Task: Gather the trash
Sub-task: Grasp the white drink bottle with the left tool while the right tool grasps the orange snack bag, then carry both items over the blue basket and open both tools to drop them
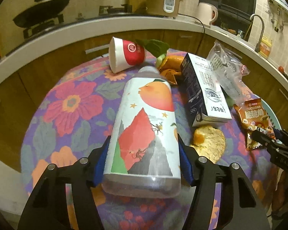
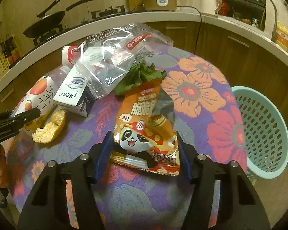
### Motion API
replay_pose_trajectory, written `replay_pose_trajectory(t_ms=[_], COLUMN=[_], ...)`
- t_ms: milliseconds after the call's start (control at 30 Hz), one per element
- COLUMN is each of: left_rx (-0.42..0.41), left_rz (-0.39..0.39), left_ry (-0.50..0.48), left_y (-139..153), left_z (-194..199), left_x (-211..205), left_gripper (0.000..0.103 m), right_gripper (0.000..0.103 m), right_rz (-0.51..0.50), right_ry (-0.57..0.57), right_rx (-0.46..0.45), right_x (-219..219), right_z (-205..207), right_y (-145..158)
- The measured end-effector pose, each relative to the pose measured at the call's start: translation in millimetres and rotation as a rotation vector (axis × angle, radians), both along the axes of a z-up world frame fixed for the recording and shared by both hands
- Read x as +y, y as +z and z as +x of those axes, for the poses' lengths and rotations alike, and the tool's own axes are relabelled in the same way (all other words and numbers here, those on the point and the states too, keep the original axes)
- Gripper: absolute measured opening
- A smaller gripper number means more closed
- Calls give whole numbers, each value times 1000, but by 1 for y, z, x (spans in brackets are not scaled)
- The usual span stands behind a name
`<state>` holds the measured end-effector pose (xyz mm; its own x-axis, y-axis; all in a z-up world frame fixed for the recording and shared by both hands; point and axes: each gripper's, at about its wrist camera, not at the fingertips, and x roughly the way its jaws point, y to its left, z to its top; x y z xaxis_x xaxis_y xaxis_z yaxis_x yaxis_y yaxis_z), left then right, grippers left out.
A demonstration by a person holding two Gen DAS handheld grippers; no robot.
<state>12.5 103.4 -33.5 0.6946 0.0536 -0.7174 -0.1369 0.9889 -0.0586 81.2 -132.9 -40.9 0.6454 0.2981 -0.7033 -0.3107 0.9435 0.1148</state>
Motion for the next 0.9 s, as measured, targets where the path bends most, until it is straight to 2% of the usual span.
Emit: replay_pose_trajectory(t_ms=[267,300,333,500,633,900], left_rx=[-113,-130,-151,-228,-255,-299], left_rz=[-7,-6,-4,6,31,44], left_ry=[54,56,57,35,5,-23], left_y=[25,30,36,66,81,98], left_z=[-43,-48,-55,-71,-74,-78], left_x=[-4,-5,-7,-20,-35,-52], left_gripper=[58,58,58,58,58,58], right_gripper=[46,20,18,16,12,11], right_rz=[26,28,26,44,51,78], right_ry=[17,21,23,38,45,77], right_rx=[-39,-41,-39,-35,-51,-97], right_x=[-12,-13,-15,-23,-27,-31], right_z=[-17,-20,-21,-28,-36,-46], right_y=[8,9,10,12,14,32])
